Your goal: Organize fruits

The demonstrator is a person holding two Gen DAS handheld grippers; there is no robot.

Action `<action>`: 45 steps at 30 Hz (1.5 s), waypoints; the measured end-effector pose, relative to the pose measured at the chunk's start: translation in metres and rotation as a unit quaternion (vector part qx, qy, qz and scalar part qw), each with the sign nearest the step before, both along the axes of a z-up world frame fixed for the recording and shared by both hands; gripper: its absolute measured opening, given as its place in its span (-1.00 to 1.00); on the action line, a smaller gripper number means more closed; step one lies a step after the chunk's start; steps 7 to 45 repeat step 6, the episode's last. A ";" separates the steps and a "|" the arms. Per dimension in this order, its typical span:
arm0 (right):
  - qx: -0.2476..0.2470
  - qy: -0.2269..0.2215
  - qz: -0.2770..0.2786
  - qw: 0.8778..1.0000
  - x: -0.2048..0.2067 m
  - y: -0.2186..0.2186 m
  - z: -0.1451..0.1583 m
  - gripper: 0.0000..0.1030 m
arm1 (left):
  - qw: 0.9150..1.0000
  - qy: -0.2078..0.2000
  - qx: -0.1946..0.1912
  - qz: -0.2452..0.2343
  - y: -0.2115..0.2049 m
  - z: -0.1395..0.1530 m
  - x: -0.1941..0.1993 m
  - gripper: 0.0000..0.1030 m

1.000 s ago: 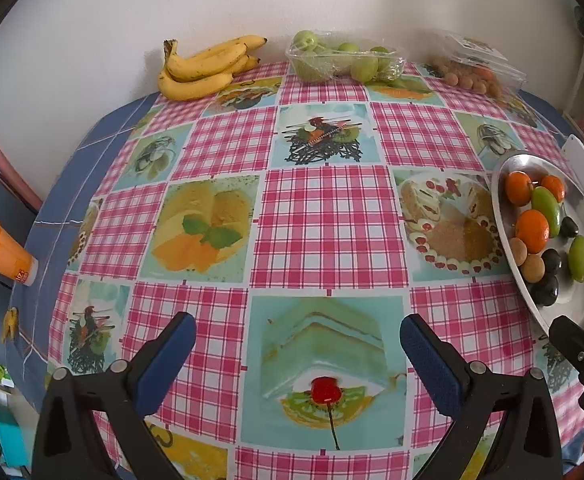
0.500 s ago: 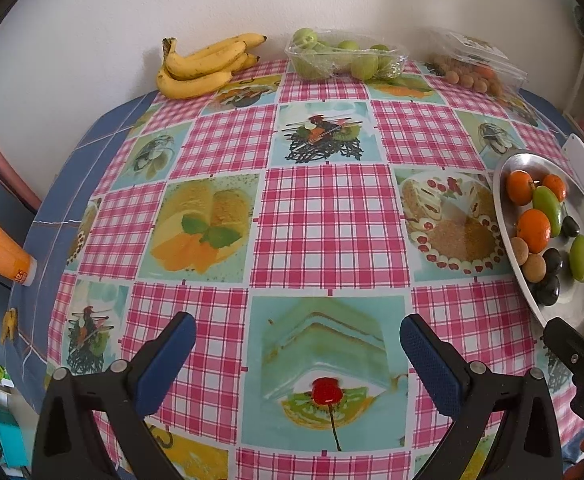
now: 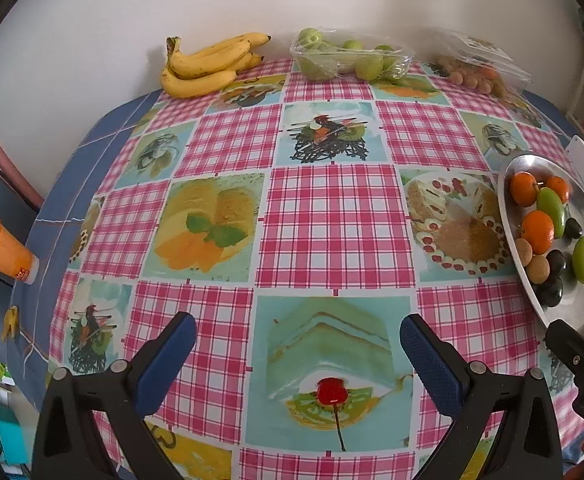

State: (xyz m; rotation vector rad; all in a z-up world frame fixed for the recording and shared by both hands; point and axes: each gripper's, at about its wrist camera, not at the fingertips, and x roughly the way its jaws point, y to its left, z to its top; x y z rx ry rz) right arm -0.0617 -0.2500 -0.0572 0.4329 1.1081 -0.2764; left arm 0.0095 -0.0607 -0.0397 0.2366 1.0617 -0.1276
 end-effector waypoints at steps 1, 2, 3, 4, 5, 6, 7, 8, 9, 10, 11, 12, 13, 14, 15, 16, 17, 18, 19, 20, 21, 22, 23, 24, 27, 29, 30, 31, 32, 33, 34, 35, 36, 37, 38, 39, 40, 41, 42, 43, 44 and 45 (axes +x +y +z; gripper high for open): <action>0.000 0.000 0.000 1.000 0.000 0.000 0.000 1.00 | 1.000 -0.001 0.001 -0.002 0.000 0.000 0.000 1.00; 0.000 0.000 0.000 1.000 0.000 0.000 0.000 1.00 | 1.000 -0.001 0.001 -0.004 -0.001 0.000 -0.001 1.00; 0.000 0.000 0.000 1.000 0.000 0.000 0.000 1.00 | 1.000 -0.002 0.001 -0.005 -0.002 0.000 -0.001 1.00; 0.000 0.000 -0.001 1.000 0.000 0.000 0.000 1.00 | 1.000 -0.002 0.002 -0.006 -0.002 0.000 -0.001 1.00; 0.000 0.000 0.000 1.000 0.000 0.000 0.000 1.00 | 1.000 -0.002 0.002 -0.006 -0.003 0.001 -0.001 1.00; 0.000 0.000 0.000 1.000 0.000 0.000 0.000 1.00 | 1.000 -0.002 0.001 -0.006 -0.002 0.001 -0.001 1.00; 0.000 0.000 0.000 1.000 0.000 0.000 0.000 1.00 | 1.000 -0.002 0.001 -0.006 -0.002 0.001 -0.001 1.00; 0.000 0.000 0.000 1.000 0.000 0.000 0.000 1.00 | 1.000 -0.002 0.001 -0.006 -0.002 0.001 -0.001 1.00; 0.000 0.000 0.000 1.000 0.000 0.000 0.000 1.00 | 1.000 -0.002 0.001 -0.006 -0.002 0.001 -0.001 1.00; 0.000 0.000 0.000 1.000 0.000 0.000 0.000 1.00 | 1.000 -0.002 0.001 -0.006 -0.002 0.001 -0.001 1.00; 0.000 0.000 0.000 1.000 0.000 0.000 0.000 1.00 | 1.000 -0.002 0.001 -0.006 -0.002 0.001 -0.001 1.00; 0.000 0.000 0.000 1.000 0.000 0.000 0.000 1.00 | 1.000 -0.002 0.001 -0.006 -0.002 0.001 -0.001 1.00; 0.000 0.000 0.000 1.000 0.000 0.000 0.000 1.00 | 1.000 -0.002 0.001 -0.006 -0.002 0.001 -0.001 1.00; 0.000 0.000 0.000 1.000 0.000 0.000 0.000 1.00 | 1.000 -0.002 0.001 -0.006 -0.002 0.001 -0.001 1.00; 0.000 0.000 0.000 1.000 0.000 0.000 0.000 1.00 | 1.000 -0.002 0.001 -0.006 -0.002 0.001 -0.001 1.00; 0.000 0.000 0.000 1.000 0.000 0.000 0.000 1.00 | 1.000 -0.002 0.001 -0.006 -0.002 0.001 -0.001 1.00; 0.000 0.000 0.000 1.000 0.000 0.000 0.000 1.00 | 1.000 -0.002 0.001 -0.006 -0.002 0.001 -0.001 1.00; 0.000 0.000 0.000 1.000 0.000 0.000 0.000 1.00 | 1.000 -0.002 0.001 -0.006 -0.002 0.001 -0.001 1.00; 0.000 0.000 0.000 1.000 0.000 0.000 0.000 1.00 | 1.000 -0.002 0.001 -0.006 -0.002 0.001 -0.001 1.00; 0.000 0.000 0.000 1.000 0.000 0.000 0.000 1.00 | 1.000 -0.002 0.001 -0.006 -0.002 0.001 -0.001 1.00; 0.000 0.000 0.000 1.000 0.000 0.000 0.000 1.00 | 1.000 -0.002 0.001 -0.006 -0.002 0.001 -0.001 1.00; 0.000 0.000 0.000 1.000 0.000 0.000 0.000 1.00 | 1.000 -0.002 0.001 -0.006 -0.002 0.001 -0.001 1.00; 0.000 0.000 0.000 1.000 0.000 0.000 0.000 1.00 | 1.000 -0.002 0.001 -0.006 -0.002 0.001 -0.001 1.00; 0.000 0.000 0.000 1.000 0.000 0.000 0.000 1.00 | 1.000 -0.002 0.001 -0.006 -0.002 0.001 -0.001 1.00; 0.000 0.000 0.000 1.000 0.000 0.000 0.000 1.00 | 1.000 -0.002 0.001 -0.006 -0.002 0.001 -0.001 1.00; 0.000 0.000 0.000 1.000 0.000 0.000 0.000 1.00 | 1.000 -0.002 0.001 -0.006 -0.002 0.001 -0.001 1.00; 0.000 0.000 0.000 1.000 0.000 0.000 0.000 1.00 | 1.000 -0.002 0.001 -0.006 -0.002 0.001 -0.001 1.00; 0.000 0.000 0.000 1.000 0.000 0.000 0.000 1.00 | 1.000 -0.002 0.001 -0.006 -0.002 0.001 -0.001 1.00; 0.000 0.000 0.000 1.000 0.000 0.000 0.000 1.00 | 1.000 -0.002 0.001 -0.006 -0.002 0.001 -0.001 1.00; 0.000 0.000 0.000 1.000 0.000 0.000 0.000 1.00 | 1.000 -0.002 0.001 -0.006 -0.002 0.001 -0.001 1.00; 0.000 0.000 0.000 1.000 0.000 0.000 0.000 1.00 | 1.000 -0.002 0.001 -0.006 -0.002 0.001 -0.001 1.00; 0.000 0.000 0.000 1.000 0.000 0.000 0.000 1.00 | 1.000 -0.002 0.001 -0.006 -0.002 0.001 -0.001 1.00; 0.000 0.000 0.000 1.000 0.000 0.000 0.000 1.00 | 1.000 -0.002 0.001 -0.006 -0.002 0.001 -0.001 1.00; 0.000 0.000 0.000 1.000 0.000 0.000 0.000 1.00 | 1.000 -0.002 0.001 -0.006 -0.002 0.001 -0.001 1.00; 0.000 0.000 0.000 1.000 0.000 0.000 0.000 1.00 | 1.000 -0.002 0.001 -0.006 -0.002 0.001 -0.001 1.00; 0.000 0.000 0.000 1.000 0.000 0.000 0.000 1.00 | 1.000 -0.002 0.001 -0.006 -0.002 0.001 -0.001 1.00; 0.000 0.000 0.000 1.000 0.000 0.000 0.000 1.00 | 1.000 -0.002 0.001 -0.006 -0.002 0.001 -0.001 1.00; 0.000 0.000 0.000 1.000 0.000 0.000 0.000 1.00 | 1.000 -0.002 0.001 -0.006 -0.002 0.001 -0.001 1.00; 0.000 0.000 0.000 1.000 0.000 0.000 0.000 1.00 | 1.000 -0.002 0.001 -0.006 -0.002 0.001 -0.001 1.00; 0.000 0.000 0.000 1.000 0.000 0.000 0.000 1.00 | 1.000 -0.002 0.001 -0.006 -0.002 0.001 -0.001 1.00; 0.000 0.000 0.000 1.000 0.000 0.000 0.000 1.00 | 1.000 -0.002 0.001 -0.006 -0.002 0.001 -0.001 1.00; 0.000 0.000 0.000 1.000 0.000 0.000 0.000 1.00 | 1.000 -0.002 0.001 -0.006 -0.002 0.001 -0.001 1.00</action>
